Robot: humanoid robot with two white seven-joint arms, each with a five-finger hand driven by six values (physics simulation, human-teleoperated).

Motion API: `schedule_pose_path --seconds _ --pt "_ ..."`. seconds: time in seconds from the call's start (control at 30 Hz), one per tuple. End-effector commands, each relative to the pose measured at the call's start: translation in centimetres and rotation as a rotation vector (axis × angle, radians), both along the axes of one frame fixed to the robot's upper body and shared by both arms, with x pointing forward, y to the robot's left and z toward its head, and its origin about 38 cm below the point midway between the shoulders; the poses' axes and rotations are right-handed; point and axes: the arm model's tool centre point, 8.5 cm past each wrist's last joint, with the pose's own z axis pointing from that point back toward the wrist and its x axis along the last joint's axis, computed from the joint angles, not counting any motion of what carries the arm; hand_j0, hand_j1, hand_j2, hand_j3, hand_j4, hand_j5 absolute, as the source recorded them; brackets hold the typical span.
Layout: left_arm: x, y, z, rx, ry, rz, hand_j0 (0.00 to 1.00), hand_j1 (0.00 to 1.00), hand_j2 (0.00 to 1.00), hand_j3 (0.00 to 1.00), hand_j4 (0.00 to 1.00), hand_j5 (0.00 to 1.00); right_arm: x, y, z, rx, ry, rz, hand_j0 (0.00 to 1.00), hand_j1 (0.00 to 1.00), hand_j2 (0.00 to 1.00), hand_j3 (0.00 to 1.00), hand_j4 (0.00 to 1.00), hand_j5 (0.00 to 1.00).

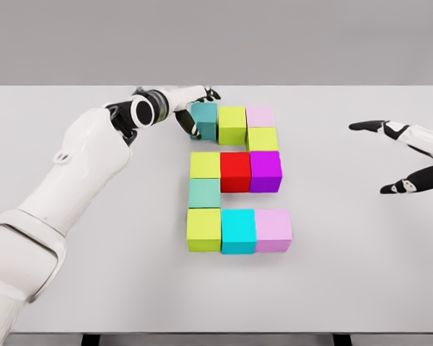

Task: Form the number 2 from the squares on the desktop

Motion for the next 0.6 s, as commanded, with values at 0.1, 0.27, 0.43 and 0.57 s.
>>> schedule_pose_path --seconds 0.1,0.27,0.43,0.57 --pt "-0.5 0.0 0.3 -0.012 -0.01 -0.013 0.93 0.93 0.93 0.93 0.93 0.93 0.2 -0.1 0.4 -0.014 -0.023 -0.01 1.0 1.0 1.0 1.0 1.0 1.0" --pt "-0.4 0.8 0.2 -0.011 -0.008 -0.004 0.93 0.93 0.93 0.93 0.93 0.93 0.2 0.1 0.2 -0.02 -0.025 -0.007 1.0 1.0 1.0 1.0 1.0 1.0" --pt "-0.7 0.9 0.4 -0.011 -0.017 -0.012 0.93 0.93 0.93 0.93 0.93 0.93 0.2 0.3 0.3 -0.02 -0.028 -0.002 1.0 1.0 1.0 1.0 1.0 1.0" --pt "-0.7 1.1 0.2 -0.013 -0.015 -0.008 0.93 0.93 0.93 0.93 0.93 0.93 0.2 0.4 0.3 -0.027 -0.03 0.003 1.0 1.0 1.0 1.0 1.0 1.0"
